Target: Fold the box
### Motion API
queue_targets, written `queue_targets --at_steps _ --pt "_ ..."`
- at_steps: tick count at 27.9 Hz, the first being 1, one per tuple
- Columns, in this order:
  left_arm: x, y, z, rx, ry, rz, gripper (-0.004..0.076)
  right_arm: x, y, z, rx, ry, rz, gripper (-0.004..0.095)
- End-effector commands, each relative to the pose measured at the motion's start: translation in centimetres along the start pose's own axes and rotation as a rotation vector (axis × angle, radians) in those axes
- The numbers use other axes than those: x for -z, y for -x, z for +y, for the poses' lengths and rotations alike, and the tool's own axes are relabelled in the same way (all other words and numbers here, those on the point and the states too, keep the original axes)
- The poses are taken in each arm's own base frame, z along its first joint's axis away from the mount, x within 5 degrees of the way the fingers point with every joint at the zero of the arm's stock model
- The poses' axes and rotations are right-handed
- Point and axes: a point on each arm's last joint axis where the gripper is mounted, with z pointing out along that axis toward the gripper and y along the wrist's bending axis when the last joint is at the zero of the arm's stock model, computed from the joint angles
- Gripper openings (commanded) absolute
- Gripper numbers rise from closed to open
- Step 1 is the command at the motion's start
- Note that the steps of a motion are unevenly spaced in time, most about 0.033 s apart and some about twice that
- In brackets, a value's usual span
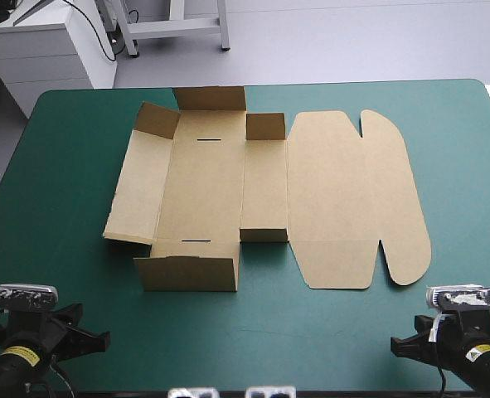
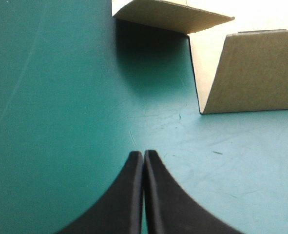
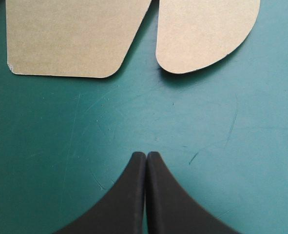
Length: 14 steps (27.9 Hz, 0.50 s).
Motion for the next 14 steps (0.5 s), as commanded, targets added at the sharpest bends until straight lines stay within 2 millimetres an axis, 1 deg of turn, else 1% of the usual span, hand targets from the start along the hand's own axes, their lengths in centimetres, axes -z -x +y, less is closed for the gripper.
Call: queue_targets --at_steps 1,6,14 --pt "0.36 1.25 -0.32 0.033 -0.037 -0.073 -0.0008 0.44 0.90 0.16 0.001 0.009 -0.059 -0.0020" --pt "0.38 1.26 -0.61 0.057 -0.069 -0.073 -0.0008 0.44 0.90 0.16 0.001 0.009 -0.059 -0.0020" --pt "0.39 1.47 -0.56 0.053 -0.064 -0.095 -0.0008 0.44 0.90 0.16 0.001 0.009 -0.059 -0.0020"
